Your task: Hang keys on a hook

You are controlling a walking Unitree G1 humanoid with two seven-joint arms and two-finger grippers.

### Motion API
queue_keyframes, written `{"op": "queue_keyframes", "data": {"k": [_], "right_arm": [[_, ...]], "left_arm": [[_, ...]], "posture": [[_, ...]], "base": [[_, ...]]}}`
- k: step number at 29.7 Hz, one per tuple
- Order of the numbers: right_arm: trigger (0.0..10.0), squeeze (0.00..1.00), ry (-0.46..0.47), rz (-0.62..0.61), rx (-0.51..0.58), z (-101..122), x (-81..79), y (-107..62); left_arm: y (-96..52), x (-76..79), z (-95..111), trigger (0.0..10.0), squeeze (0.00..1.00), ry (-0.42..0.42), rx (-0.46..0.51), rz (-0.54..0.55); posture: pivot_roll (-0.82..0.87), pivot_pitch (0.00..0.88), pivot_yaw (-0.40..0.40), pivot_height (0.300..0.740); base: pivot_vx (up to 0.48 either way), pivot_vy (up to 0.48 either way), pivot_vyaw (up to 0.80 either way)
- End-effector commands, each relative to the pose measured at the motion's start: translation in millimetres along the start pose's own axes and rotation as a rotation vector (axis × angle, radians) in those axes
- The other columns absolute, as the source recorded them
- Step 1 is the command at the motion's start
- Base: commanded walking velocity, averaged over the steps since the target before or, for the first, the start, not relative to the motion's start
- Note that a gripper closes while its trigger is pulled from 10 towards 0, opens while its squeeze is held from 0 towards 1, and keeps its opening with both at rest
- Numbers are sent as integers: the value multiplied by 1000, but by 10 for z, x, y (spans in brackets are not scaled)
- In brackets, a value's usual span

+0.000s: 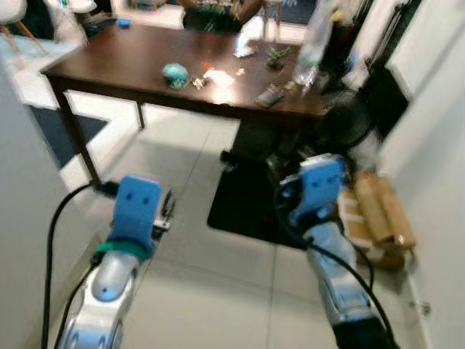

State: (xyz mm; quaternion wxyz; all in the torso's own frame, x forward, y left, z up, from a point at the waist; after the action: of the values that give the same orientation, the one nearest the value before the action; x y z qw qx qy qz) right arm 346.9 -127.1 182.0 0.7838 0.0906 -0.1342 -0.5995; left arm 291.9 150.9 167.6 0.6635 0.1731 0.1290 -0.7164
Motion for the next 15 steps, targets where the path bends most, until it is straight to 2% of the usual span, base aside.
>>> {"op": "queue_keyframes", "data": {"k": [1,8,10,12,15], "right_arm": [[10000,0,5,21,-23,-33,55,-36],[10000,0,65,64,-34,-27,-5,-74],[10000,0,113,78,-32,-19,-49,-84],[10000,0,122,78,-34,-24,-57,-88],[10000,0,137,78,-48,-70,-53,-107]], "left_arm": [[-25,23,-18,10000,0,18,18,-55],[-46,42,-67,10000,0,24,6,-82],[-24,21,-69,10000,0,18,15,-43],[-19,15,-69,10000,0,17,18,-36],[-3,-20,-79,10000,0,33,27,-25]], "posture": [[-89,18,66,740],[-100,20,75,740],[-100,20,72,740],[-100,20,72,740],[-96,21,70,740]], "base": [[0,0,0],[0,0,0],[0,0,0],[0,0,0],[389,80,0]]}}
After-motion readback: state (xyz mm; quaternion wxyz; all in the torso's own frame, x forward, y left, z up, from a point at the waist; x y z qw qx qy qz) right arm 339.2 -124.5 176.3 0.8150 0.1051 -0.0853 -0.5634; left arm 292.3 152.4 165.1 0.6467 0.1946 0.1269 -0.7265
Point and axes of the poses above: a point about 5 cm out from each wrist's last joint towards the gripper, its own y axis pointing out of the wrist towards the gripper, its own z axis along the axis of the wrist's last joint, x = y × z, the point moved 3 cm from there along y, pointing out of the wrist towards the gripper, and after that the axes turned 9 degrees about y, right-handed, at the moved point
